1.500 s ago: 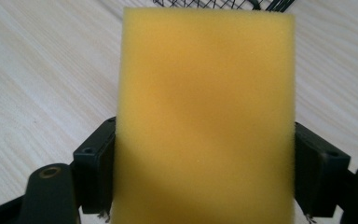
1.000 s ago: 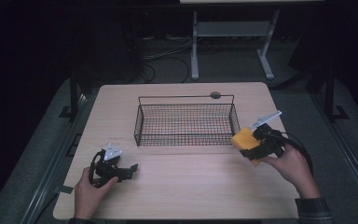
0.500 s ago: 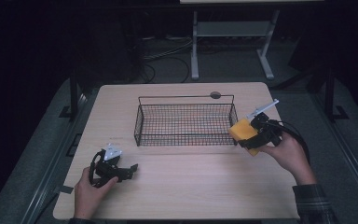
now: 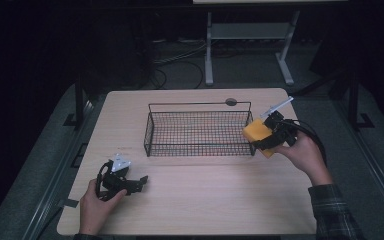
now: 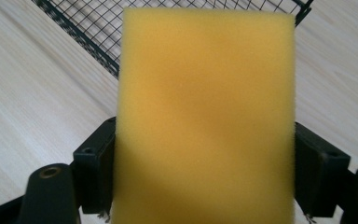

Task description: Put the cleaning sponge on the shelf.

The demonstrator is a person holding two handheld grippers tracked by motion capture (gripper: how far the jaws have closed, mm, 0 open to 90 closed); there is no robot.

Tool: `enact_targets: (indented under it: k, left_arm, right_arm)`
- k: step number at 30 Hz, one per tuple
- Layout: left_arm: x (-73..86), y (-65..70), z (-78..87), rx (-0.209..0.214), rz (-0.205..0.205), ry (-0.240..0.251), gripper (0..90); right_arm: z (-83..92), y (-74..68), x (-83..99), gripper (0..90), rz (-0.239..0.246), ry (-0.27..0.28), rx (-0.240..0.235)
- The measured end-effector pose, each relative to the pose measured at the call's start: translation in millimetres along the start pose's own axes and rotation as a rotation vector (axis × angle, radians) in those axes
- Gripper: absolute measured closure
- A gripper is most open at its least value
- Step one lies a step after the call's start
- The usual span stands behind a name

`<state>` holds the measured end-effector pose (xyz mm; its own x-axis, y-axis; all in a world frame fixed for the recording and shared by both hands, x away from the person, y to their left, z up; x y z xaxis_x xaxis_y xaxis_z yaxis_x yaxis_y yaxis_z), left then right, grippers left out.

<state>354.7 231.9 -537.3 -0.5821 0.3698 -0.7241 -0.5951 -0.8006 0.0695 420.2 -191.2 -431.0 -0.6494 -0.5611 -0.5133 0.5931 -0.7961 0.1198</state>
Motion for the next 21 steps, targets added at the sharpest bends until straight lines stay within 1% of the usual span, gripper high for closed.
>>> enact_targets:
  k: [12, 20, 21]
  left_arm:
    - [0.0, 0.0, 0.0, 0.0, 0.0, 0.0, 12.6]
    - [0.0, -0.1, 0.0, 0.0, -0.001, -0.001, 12.6]
    - [0.0, 0.0, 0.0, 0.0, 0.0, 0.0, 12.6]
  right_arm:
    - [-5.1, 6.0, -21.6, 22.6, 0.009, -0.004, 0.005]
    - [-15.0, 7.2, -34.5, 22.6, 0.018, -0.012, -0.001]
    - [-16.7, 7.9, -35.9, 22.6, 0.027, -0.013, 0.004]
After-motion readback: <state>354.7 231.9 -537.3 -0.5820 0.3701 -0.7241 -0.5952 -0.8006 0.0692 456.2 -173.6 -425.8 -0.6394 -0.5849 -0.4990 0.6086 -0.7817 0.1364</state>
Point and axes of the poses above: each handheld gripper's, and its own axes: z roughly backward along the jaws, x roughly out of its underside, y roughly to its right, the point moved 9 cm from there along -z, roughly forward along the jaws, and after that the axes turned 7 degrees about x, right-handed, at the moved point
